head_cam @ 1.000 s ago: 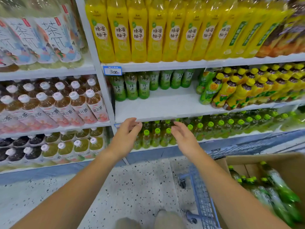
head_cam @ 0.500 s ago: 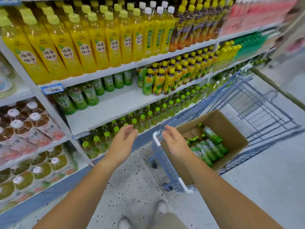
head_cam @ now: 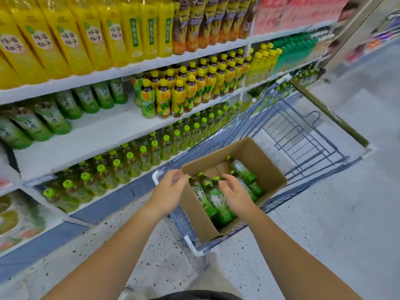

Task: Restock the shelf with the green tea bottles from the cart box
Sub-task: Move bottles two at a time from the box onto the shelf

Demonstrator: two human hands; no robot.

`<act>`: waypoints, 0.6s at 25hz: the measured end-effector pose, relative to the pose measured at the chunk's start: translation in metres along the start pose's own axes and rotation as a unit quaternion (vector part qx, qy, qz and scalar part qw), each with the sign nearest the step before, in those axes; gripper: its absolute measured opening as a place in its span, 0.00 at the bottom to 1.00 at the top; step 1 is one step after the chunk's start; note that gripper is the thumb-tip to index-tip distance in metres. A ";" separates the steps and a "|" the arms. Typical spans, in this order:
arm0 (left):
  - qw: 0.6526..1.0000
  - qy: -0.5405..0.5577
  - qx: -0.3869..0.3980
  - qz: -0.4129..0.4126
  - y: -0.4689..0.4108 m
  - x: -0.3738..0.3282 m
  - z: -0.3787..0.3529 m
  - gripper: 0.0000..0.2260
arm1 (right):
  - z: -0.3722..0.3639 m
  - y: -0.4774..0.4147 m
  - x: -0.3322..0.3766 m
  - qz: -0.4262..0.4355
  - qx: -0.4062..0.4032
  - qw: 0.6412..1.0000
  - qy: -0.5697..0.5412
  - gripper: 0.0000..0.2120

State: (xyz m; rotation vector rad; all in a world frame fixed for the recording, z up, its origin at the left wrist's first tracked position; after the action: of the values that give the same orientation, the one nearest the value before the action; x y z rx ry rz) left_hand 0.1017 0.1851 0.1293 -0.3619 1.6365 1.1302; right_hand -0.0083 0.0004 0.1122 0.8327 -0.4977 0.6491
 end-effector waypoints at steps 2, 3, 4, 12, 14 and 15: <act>0.999 -0.008 -0.007 0.036 -0.020 0.014 -0.030 0.25 | 0.017 -0.025 -0.026 -0.001 0.027 0.999 0.022 0.24; 0.999 -0.014 -0.012 0.051 -0.029 0.021 -0.042 0.26 | 0.024 -0.039 -0.037 0.002 0.038 0.999 0.038 0.24; 0.997 -0.018 -0.021 0.066 -0.037 0.028 -0.052 0.27 | 0.029 -0.054 -0.049 0.006 0.052 0.997 0.055 0.25; 0.983 -0.001 -0.065 0.174 -0.106 0.097 -0.141 0.28 | 0.028 -0.156 -0.131 -0.020 0.172 0.975 0.139 0.29; 0.977 0.001 -0.051 0.207 -0.126 0.119 -0.169 0.28 | 0.026 -0.176 -0.151 -0.030 0.191 0.964 0.182 0.28; 0.972 0.000 -0.042 0.233 -0.135 0.133 -0.182 0.28 | 0.025 -0.186 -0.160 -0.033 0.198 0.959 0.200 0.27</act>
State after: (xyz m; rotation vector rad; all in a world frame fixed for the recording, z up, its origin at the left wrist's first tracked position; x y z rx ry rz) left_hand 0.0399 0.0087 -0.0548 -0.0251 1.7245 1.5516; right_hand 0.0054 -0.1659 -0.0697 1.0553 0.0328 0.8461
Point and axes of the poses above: each hand's wrist, its own y-axis away from the middle knuckle, its own z-axis out of the back of the hand, x = y × z, the point moved 8 cm from there along -y, towards the middle knuckle, and after that the axes turned 10 degrees about y, right-handed, at the moved point
